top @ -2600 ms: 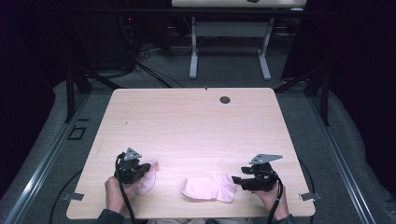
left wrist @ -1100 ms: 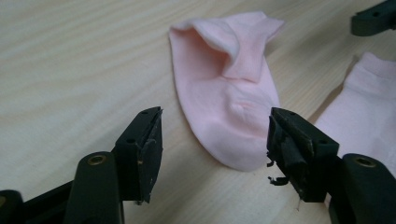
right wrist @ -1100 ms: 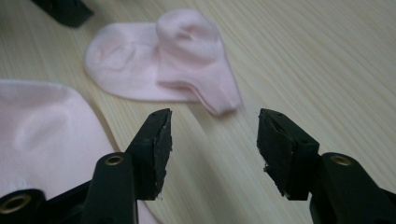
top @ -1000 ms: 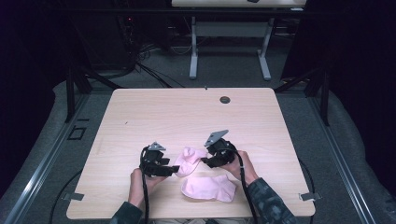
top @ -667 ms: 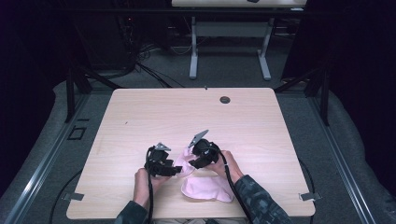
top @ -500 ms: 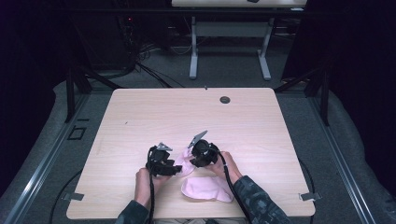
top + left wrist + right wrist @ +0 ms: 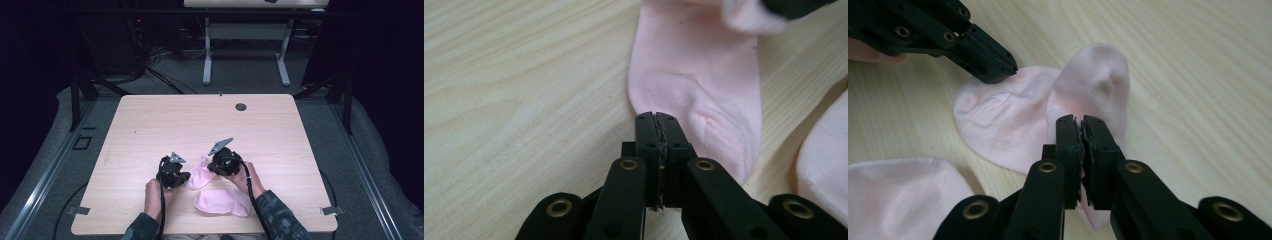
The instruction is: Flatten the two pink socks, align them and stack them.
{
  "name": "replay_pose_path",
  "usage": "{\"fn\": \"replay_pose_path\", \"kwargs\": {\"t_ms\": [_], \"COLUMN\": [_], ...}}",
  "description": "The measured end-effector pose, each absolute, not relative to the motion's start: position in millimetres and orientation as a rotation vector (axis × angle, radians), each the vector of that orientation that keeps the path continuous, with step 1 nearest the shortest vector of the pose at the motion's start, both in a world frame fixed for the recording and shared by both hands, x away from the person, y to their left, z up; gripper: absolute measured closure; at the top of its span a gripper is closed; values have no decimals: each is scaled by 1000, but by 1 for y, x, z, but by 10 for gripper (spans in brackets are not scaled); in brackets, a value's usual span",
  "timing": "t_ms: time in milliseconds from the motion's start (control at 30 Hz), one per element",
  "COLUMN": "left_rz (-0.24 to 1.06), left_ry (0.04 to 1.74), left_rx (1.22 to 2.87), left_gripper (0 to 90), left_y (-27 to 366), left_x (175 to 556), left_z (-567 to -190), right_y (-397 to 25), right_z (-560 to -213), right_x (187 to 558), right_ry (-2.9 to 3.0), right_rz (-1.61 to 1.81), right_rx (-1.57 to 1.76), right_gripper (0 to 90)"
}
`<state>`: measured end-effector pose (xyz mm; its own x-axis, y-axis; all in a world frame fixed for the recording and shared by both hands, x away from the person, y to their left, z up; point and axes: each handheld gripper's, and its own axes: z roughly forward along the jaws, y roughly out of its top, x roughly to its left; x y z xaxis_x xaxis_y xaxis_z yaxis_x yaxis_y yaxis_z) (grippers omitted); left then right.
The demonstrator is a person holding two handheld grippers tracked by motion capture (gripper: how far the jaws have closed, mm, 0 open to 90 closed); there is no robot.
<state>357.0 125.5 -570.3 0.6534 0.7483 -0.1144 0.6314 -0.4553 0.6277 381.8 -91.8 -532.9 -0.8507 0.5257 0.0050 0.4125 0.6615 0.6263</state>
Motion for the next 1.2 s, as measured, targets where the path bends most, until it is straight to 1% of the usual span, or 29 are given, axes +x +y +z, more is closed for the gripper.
{"fn": "replay_pose_path", "kwargs": {"t_ms": [267, 400, 467, 600, 767, 800, 867, 900, 933, 967, 1000, 1033, 1067, 1133, 1200], "left_rz": [258, 333, 339, 339, 324, 328, 315, 324, 317, 323, 340, 336, 335, 343, 323], "left_ry": [1027, 999, 988, 953, 942, 945, 946, 949, 953, 943, 944, 936, 932, 916, 901], "left_rx": [2228, 2220, 2211, 2247, 2305, 2310, 2295, 2288, 2274, 2258, 2248, 2241, 2228, 2227, 2216], "left_gripper": [900, 900, 900, 900, 898, 896, 865, 818, 739, 722, 688, 638, 606, 544, 505], "left_y": [121, 120, 120, 111, 100, 99, 100, 101, 102, 104, 105, 107, 108, 108, 108], "left_x": [361, 364, 366, 372, 385, 389, 391, 391, 389, 386, 383, 380, 377, 372, 367], "left_z": [-569, -556, -549, -543, -554, -558, -560, -560, -558, -555, -552, -549, -547, -544, -543], "right_y": [-130, -147, -154, -168, -181, -183, -188, -190, -192, -194, -195, -195, -193, -185, -178], "right_z": [-514, -511, -510, -516, -536, -541, -547, -546, -544, -541, -536, -533, -531, -531, -535], "right_x": [376, 375, 375, 377, 381, 381, 381, 378, 376, 373, 369, 367, 365, 365, 368], "right_ry": [2640, 2596, 2580, 2563, 2563, 2557, 2554, 2537, 2527, 2520, 2534, 2542, 2545, 2594, 2631], "right_rz": [1005, 1030, 1046, 1067, 1002, 993, 942, 952, 940, 946, 974, 979, 967, 954, 913], "right_rx": [797, 846, 875, 999, 1186, 1214, 1217, 1174, 1144, 1095, 1013, 959, 908, 818, 760], "right_gripper": [863, 863, 862, 855, 841, 795, 732, 709, 685, 666, 651, 642, 636, 615, 596]}}
